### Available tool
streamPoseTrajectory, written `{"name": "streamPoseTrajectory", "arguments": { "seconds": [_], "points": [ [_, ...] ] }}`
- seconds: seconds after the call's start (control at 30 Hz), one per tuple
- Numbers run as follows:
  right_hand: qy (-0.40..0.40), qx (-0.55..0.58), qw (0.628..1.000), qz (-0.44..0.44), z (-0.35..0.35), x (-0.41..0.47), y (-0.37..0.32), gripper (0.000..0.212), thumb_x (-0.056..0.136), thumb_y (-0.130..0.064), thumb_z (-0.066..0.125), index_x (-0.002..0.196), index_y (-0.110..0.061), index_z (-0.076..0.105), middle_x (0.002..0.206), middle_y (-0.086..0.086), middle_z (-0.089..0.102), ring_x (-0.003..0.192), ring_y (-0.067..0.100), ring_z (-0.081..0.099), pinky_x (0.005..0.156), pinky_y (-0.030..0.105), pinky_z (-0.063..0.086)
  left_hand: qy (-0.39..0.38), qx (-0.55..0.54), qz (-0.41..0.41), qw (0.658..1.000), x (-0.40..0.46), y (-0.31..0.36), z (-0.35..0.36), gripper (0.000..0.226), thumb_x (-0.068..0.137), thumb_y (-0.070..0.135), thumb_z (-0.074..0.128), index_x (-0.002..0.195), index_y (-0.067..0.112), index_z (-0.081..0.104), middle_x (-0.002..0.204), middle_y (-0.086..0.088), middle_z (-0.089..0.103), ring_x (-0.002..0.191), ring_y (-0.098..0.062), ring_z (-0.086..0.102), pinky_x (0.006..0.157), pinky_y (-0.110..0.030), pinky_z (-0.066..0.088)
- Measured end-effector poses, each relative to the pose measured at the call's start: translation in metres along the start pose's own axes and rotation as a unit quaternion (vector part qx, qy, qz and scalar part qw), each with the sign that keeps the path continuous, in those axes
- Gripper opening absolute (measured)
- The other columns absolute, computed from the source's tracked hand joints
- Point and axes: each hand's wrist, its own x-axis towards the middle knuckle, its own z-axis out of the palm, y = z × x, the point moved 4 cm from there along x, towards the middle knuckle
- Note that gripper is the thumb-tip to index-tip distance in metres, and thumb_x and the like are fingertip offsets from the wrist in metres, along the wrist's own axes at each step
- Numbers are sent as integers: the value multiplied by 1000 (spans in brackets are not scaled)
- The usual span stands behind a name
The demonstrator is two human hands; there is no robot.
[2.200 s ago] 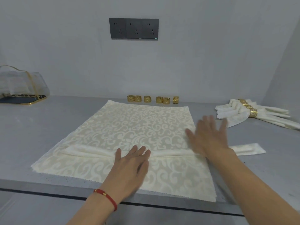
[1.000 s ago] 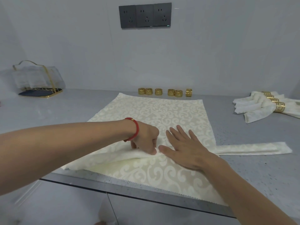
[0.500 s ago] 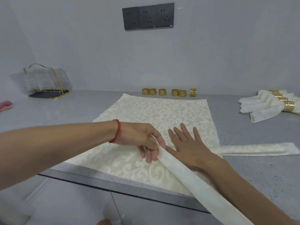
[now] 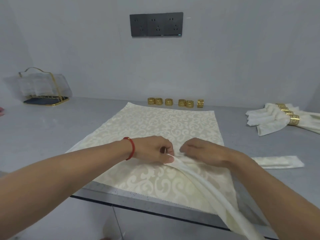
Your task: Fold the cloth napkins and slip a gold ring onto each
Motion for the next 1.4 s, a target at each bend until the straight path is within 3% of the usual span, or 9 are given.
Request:
{"name": "streamPoseTrajectory", "arguments": {
  "seconds": [0.1,0.3,0.5,0.73,0.87,1.0,1.13,1.27,1.4],
  "points": [
    [12,-92,995,38,-18,-7,7,37,106,-40,38,82,-12,45,86,0,51,78,16,47,78,37,43,12,15,6,1000,1,0,-1,17,95,41,58,98,25,64,96,17,60,89,-9,58,78,-21,46],
    [-77,-200,969,120,-25,-13,12,40,106,-52,38,95,-14,45,99,1,51,84,20,45,67,28,30,43,22,31,998,-1,2,1,13,96,31,55,89,20,59,82,16,57,73,-4,51,68,-19,40],
    [-54,-222,959,169,-24,-8,10,53,100,-61,46,125,-16,56,129,2,58,111,23,57,93,35,43,107,53,36,992,1,3,3,14,93,30,56,84,19,58,80,13,59,74,-7,54,64,-25,42],
    [5,-224,961,161,-32,-14,-6,37,99,-44,50,114,-10,52,85,3,67,65,15,58,68,31,45,93,63,33,993,2,4,1,17,91,35,61,84,19,59,77,13,56,67,-3,50,59,-20,36],
    [-102,30,983,150,-47,-28,-6,25,101,-15,45,115,-5,64,95,18,74,72,20,65,74,28,51,69,74,33,994,6,9,-4,18,91,32,62,87,14,61,74,13,54,61,-2,48,52,-12,35],
    [-169,208,957,115,-54,-34,4,32,101,2,47,127,0,64,116,28,71,109,34,72,103,43,53,39,62,27,997,10,9,-5,18,90,33,62,83,16,61,73,13,57,61,-2,50,56,-15,36],
    [-182,169,968,34,-50,-34,3,32,94,-1,68,125,-5,70,115,18,75,113,29,71,101,37,54,16,35,11,999,13,5,-9,17,90,34,63,79,21,61,62,25,58,55,5,53,58,-15,38],
    [-100,48,994,0,-44,-16,-1,11,92,-22,74,97,-15,80,84,3,77,73,10,67,75,28,50,-8,37,11,999,16,5,-13,17,91,35,66,83,20,64,61,32,60,57,13,55,62,-15,40],
    [-97,-60,993,14,-38,4,-6,25,87,-44,79,69,-27,71,55,-22,53,55,0,47,67,22,41,-16,53,17,998,21,5,-16,14,93,32,63,81,25,66,72,24,65,60,12,56,62,-12,40]
  ]
}}
